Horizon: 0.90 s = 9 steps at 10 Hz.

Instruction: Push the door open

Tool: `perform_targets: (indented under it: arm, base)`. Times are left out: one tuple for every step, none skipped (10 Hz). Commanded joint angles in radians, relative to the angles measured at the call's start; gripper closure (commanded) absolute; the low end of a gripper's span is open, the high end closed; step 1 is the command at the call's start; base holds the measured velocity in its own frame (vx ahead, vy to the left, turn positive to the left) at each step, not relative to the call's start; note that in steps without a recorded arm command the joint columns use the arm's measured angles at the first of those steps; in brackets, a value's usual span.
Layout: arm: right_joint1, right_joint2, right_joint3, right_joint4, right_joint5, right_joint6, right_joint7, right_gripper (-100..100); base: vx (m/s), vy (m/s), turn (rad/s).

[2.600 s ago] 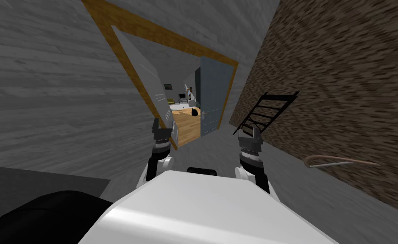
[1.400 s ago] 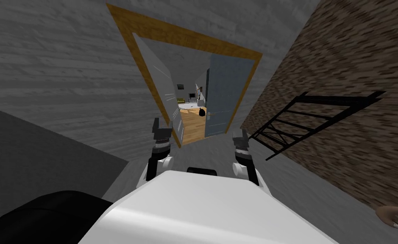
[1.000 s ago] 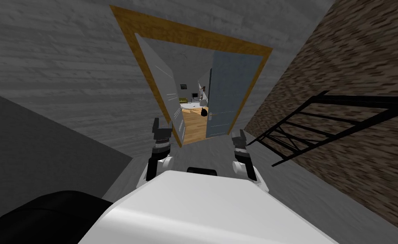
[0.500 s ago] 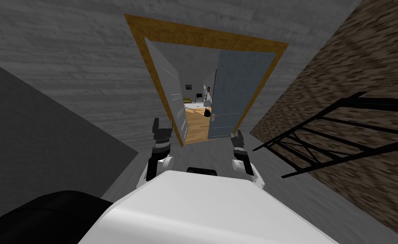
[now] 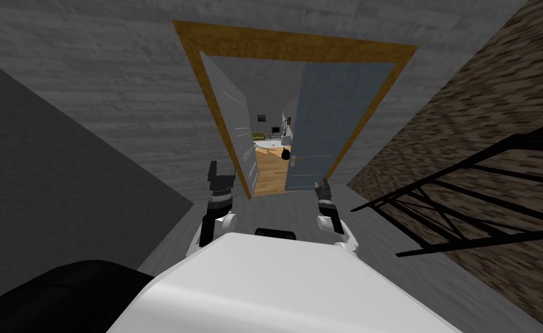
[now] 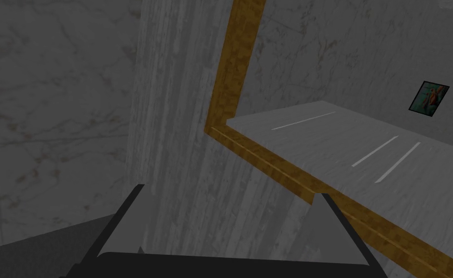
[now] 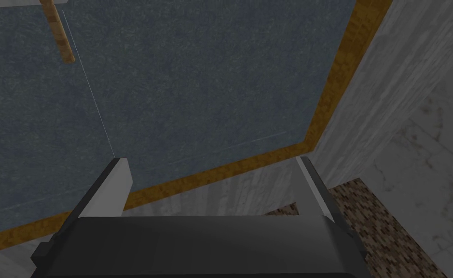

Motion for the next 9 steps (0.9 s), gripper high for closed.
perform_targets:
  arm:
    - [-0.032,-0.012,-0.008,0.05,-0.005,0.001,0.002,-100]
    - [-0.032,-0.012,-0.008,0.064,-0.005,0.001,0.002,-100]
    - [-0.055,-0.022,-0.014,0.101,-0.008,0.003,0.002,-100]
    - [-0.078,-0.032,-0.02,0.134,-0.012,0.004,0.002,-100]
    - [-0.078,-0.032,-0.02,0.147,-0.012,0.004,0.002,-100]
    - [-0.102,-0.042,-0.026,0.185,-0.016,0.006,0.002,-100]
    - [-0.125,-0.051,-0.033,0.215,-0.02,0.008,0.002,-100]
    - [-0.125,-0.051,-0.033,0.23,-0.02,0.008,0.002,-100]
    - [-0.148,-0.061,-0.039,0.265,-0.023,0.01,0.003,-100]
  base:
    - [0.054,-0.083,0.218]
    - [0.034,-0.068,0.093]
    - [0.031,-0.063,0.12]
    - [0.034,-0.086,0.226]
    - [0.024,-0.067,0.069]
    - [0.039,-0.058,0.102]
    - [0.06,-0.08,0.227]
    - [0.032,-0.08,0.08]
    - [0.018,-0.087,0.098]
